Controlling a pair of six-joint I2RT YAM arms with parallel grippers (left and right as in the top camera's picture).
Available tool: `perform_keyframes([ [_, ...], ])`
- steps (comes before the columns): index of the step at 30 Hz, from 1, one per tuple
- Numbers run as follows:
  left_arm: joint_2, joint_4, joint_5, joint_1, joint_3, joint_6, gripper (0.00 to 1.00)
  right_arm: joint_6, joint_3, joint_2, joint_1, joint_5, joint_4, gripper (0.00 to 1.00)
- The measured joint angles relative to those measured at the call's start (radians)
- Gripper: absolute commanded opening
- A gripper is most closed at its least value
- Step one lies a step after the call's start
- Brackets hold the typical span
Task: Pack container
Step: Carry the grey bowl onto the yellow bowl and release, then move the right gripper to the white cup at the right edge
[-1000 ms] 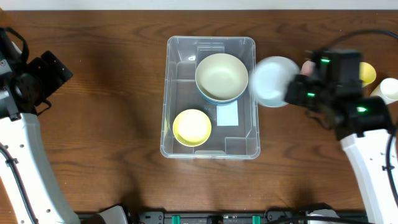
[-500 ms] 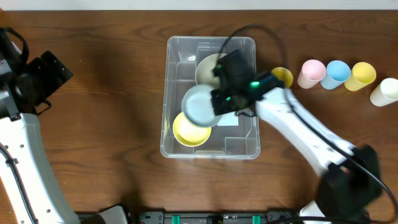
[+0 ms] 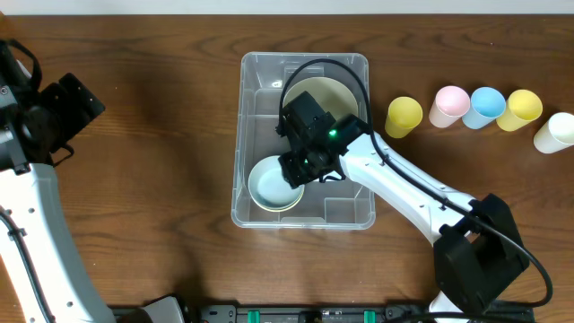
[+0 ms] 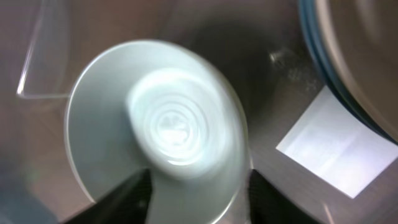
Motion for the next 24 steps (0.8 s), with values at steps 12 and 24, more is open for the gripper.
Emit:
perform_keyframes([
  [12,0.0,0.0,0.0,0.0,0.0,0.0,0.98,0.021,0.217,-0.131,-0.217,0.05,-0.172,0.7],
  [24,0.0,0.0,0.0,0.0,0.0,0.0,0.98,0.073,0.239,-0.241,-0.914,0.125,-0.298,0.72],
])
